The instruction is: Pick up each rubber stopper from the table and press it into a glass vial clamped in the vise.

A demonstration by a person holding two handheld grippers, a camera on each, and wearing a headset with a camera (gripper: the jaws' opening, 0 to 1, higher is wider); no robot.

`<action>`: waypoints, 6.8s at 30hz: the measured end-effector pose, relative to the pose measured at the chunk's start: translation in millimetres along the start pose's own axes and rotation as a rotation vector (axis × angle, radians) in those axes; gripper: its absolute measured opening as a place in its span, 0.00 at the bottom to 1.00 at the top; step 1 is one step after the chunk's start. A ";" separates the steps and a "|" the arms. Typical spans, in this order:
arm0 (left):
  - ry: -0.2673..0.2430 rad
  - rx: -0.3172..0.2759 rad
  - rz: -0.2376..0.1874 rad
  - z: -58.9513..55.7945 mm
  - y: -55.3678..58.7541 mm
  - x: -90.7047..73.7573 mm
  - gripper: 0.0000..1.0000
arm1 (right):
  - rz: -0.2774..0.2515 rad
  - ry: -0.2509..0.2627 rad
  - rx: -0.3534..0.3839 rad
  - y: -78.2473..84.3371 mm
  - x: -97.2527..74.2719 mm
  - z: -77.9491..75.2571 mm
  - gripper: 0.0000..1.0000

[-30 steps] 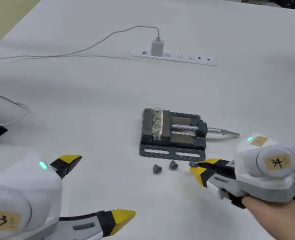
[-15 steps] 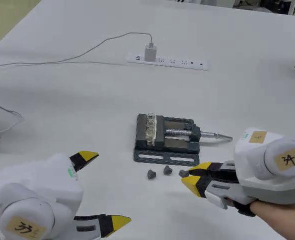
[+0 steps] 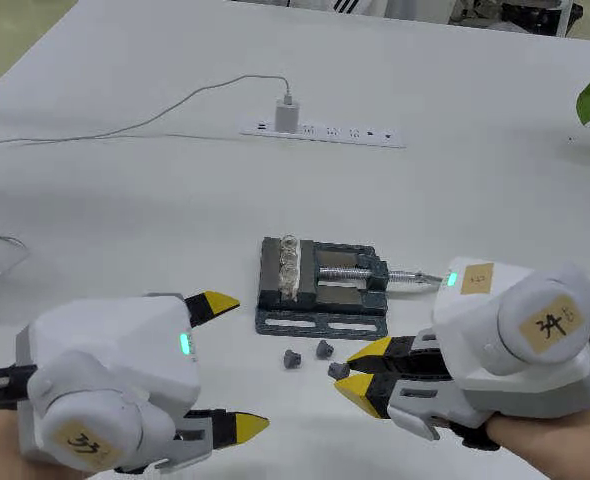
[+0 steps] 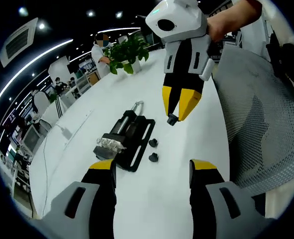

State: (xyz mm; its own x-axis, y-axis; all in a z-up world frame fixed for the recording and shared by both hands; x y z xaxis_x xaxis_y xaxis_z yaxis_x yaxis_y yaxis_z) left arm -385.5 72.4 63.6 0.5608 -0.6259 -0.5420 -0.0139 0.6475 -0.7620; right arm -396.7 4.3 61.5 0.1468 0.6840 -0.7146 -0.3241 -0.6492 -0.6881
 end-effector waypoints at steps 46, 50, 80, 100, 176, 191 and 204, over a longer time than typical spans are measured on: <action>0.303 0.241 -0.076 -39.0 -28.6 14.2 0.06 | 0.081 -0.118 -0.098 -10.0 11.1 22.6 0.07; 0.306 0.248 -0.070 -40.1 -27.6 14.9 0.06 | 0.086 -0.118 -0.101 -9.4 11.6 22.9 0.07; 0.280 0.095 -0.090 -37.5 -23.2 15.0 0.04 | 0.061 -0.111 -0.180 -12.6 3.2 20.2 0.16; 0.304 -0.097 -0.151 -37.8 -27.4 5.8 0.04 | 0.038 -0.162 -0.369 -17.1 2.3 30.2 0.12; 0.114 -0.250 -0.115 -9.4 1.2 3.2 0.63 | 0.084 -0.173 -0.300 -8.1 4.2 25.4 0.06; -0.011 -0.363 -0.085 11.2 19.6 -5.3 0.99 | 0.107 -0.177 -0.306 -5.1 2.8 17.6 0.06; -0.081 -0.446 -0.092 15.8 26.0 -15.7 0.99 | 0.166 -0.180 -0.355 -10.2 -1.1 -13.2 0.06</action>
State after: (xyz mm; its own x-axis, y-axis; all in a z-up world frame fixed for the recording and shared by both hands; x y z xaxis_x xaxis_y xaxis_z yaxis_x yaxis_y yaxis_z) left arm -381.6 105.9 57.9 0.6389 -0.6244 -0.4494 -0.3064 0.3292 -0.8931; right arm -381.2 5.8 67.7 -0.0556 0.5873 -0.8075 0.0165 -0.8081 -0.5888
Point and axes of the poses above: the centre of the closed fingertips' face, and the gripper's own axes: x roughly forward along the fingers, z roughly to its left, y roughly out of its underside, the point moved 1 cm from there along -x, roughly backward along the fingers, and after that the axes turned 5 degrees about -y, right-handed, at the moved point
